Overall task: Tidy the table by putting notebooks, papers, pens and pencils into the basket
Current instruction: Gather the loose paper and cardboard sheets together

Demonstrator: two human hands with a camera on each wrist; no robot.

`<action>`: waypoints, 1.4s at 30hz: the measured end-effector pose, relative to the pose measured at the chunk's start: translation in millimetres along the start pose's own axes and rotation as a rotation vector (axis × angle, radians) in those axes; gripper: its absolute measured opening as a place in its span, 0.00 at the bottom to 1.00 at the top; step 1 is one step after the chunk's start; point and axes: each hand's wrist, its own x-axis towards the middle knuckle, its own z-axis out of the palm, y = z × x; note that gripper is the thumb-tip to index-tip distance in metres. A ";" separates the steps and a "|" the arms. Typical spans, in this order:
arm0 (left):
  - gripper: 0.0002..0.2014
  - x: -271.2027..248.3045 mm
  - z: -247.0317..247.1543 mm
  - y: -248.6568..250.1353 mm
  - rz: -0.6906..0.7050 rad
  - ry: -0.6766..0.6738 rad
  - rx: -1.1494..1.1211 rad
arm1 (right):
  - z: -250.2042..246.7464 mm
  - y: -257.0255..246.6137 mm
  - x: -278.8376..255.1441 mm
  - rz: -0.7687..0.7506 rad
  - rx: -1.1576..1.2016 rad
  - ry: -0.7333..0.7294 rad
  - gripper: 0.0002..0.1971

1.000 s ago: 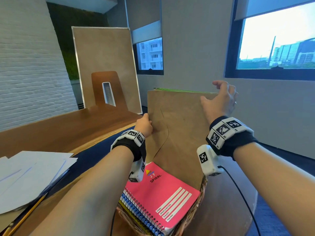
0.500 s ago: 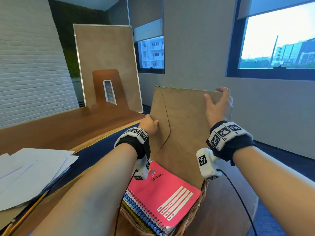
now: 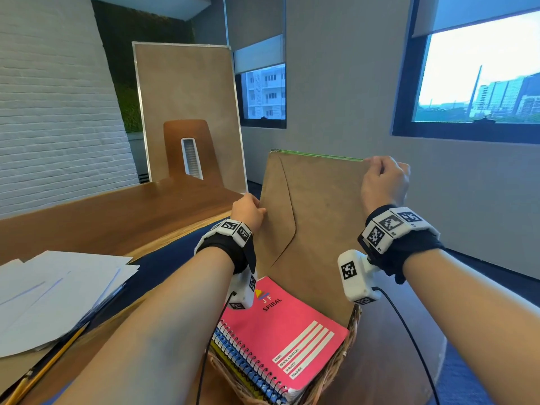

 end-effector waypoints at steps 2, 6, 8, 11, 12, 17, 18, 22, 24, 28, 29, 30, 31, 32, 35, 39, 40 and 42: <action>0.12 -1.6 -0.4 -0.5 -0.006 -0.021 0.021 | -0.2 2.6 0.2 0.003 0.000 -0.001 0.13; 0.13 -6.9 -1.8 -2.2 -0.015 -0.070 0.095 | -2.5 3.7 -2.8 -0.030 -0.067 0.006 0.09; 0.12 -11.1 -5.3 -3.2 -0.011 -0.070 0.118 | -4.8 -0.5 -4.6 -0.056 -0.088 0.004 0.10; 0.11 -19.4 -17.3 -5.7 0.051 -0.061 0.214 | -7.6 -12.2 -7.0 -0.133 -0.141 0.027 0.18; 0.11 -22.5 -22.9 -7.6 0.066 -0.057 0.243 | -7.1 -17.6 -8.3 -0.183 -0.153 0.038 0.20; 0.12 -34.7 -52.3 -24.6 0.090 -0.008 0.312 | 11.4 -53.8 -29.6 -0.490 -0.039 0.039 0.21; 0.12 -38.6 -59.8 -30.1 0.094 0.012 0.318 | 18.7 -62.1 -38.3 -0.529 0.005 0.008 0.20; 0.11 -58.4 -94.9 -61.2 0.091 0.075 0.384 | 51.6 -88.9 -81.3 -0.609 0.144 -0.155 0.18; 0.11 -70.3 -116.1 -84.4 0.050 0.103 0.427 | 66.5 -98.8 -106.3 -0.612 0.190 -0.243 0.16; 0.11 -103.0 -158.5 -138.2 -0.108 0.135 0.479 | 97.5 -116.0 -157.7 -0.583 0.136 -0.557 0.11; 0.11 -113.6 -169.2 -151.3 -0.151 0.140 0.494 | 105.2 -121.2 -170.2 -0.581 0.103 -0.650 0.10; 0.12 -124.5 -180.0 -165.2 -0.190 0.143 0.508 | 111.8 -127.6 -183.6 -0.582 0.078 -0.734 0.09; 0.12 -135.4 -190.6 -178.2 -0.226 0.144 0.521 | 117.5 -134.4 -196.5 -0.582 0.063 -0.811 0.09; 0.12 -147.1 -201.3 -190.7 -0.259 0.146 0.533 | 122.2 -141.4 -210.3 -0.580 0.051 -0.879 0.09; 0.16 -183.8 -233.2 -226.1 -0.348 0.157 0.577 | 134.1 -158.0 -255.0 -0.588 0.023 -1.045 0.09; 0.15 -233.2 -269.3 -258.7 -0.474 0.151 0.597 | 155.6 -163.1 -316.0 -0.593 -0.053 -1.263 0.06; 0.13 -244.4 -275.5 -265.0 -0.500 0.156 0.607 | 160.6 -161.7 -329.1 -0.596 -0.081 -1.304 0.05; 0.15 -266.3 -285.0 -279.0 -0.541 0.170 0.641 | 170.2 -157.4 -353.5 -0.604 -0.119 -1.363 0.05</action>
